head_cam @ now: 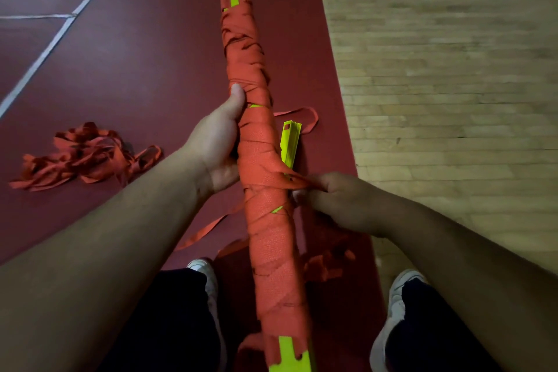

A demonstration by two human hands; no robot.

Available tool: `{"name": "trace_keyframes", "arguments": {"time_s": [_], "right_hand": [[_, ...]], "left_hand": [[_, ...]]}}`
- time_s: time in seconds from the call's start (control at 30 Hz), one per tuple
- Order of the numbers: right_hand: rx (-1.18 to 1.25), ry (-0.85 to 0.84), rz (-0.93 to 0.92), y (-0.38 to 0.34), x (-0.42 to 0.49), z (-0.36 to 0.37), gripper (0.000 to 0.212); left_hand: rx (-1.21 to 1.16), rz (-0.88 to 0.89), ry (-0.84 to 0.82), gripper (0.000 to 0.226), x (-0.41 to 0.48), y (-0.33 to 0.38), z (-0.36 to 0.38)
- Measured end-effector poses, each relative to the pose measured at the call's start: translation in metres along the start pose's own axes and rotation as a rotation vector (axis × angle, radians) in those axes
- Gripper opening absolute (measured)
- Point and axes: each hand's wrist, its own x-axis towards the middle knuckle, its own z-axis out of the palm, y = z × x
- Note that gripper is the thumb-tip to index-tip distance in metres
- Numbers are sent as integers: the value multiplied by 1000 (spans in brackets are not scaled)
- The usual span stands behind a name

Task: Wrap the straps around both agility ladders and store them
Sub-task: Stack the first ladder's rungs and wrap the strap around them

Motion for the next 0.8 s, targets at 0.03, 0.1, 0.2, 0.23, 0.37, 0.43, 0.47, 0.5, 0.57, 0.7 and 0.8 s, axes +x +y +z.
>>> {"name": "trace_keyframes", "arguments": {"time_s": [0.03,0.1,0.2,0.23,0.37,0.43,0.47,0.5,0.57,0.7,0.8], "right_hand": [[-30,-10,25,2,1,3,23],[-54,-39,47,4,-1,7,24],[-14,-81,2,-3,-5,7,24],[46,-82,-12,-6,-6,8,30],[289,45,44,-14,-4,13,49],[336,23,11,-16,-3,19,46],[374,4,8,-17,-3,22,45],[397,-3,27,-18,-5,25,49],[468,2,81,-17,-7,30,55],[639,14,138,-15,-9,42,75],[525,68,42,-18,-9,44,67]], "left_hand": [[27,-6,60,60,3,-2,-1],[55,-11,167,59,6,-6,-2],[7,-20,187,56,7,-5,-4],[-23,-36,162,55,6,-3,-3],[-166,-99,-40,64,-1,4,0],[-170,-76,-156,77,-3,2,2],[-157,-59,-200,81,-4,1,2],[-150,-45,-241,81,-4,0,3],[-166,-12,-301,79,-6,1,5],[-203,41,-329,83,-4,2,4],[-166,52,-253,76,1,4,2]]}}
